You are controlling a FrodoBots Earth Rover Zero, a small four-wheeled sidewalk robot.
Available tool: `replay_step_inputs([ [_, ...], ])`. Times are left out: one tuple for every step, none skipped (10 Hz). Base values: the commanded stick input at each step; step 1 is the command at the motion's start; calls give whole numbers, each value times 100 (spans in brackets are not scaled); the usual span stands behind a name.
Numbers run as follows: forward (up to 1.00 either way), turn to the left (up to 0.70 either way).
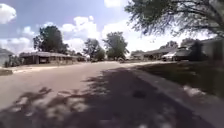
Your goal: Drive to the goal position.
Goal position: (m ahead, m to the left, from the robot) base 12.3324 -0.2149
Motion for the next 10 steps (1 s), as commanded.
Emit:
replay_step_inputs([
  [70, 0],
  [70, 0],
  [70, 0],
  [70, 0],
  [70, 0],
  [70, 0],
  [70, 0],
  [70, 0],
  [70, 0],
  [70, 0],
])
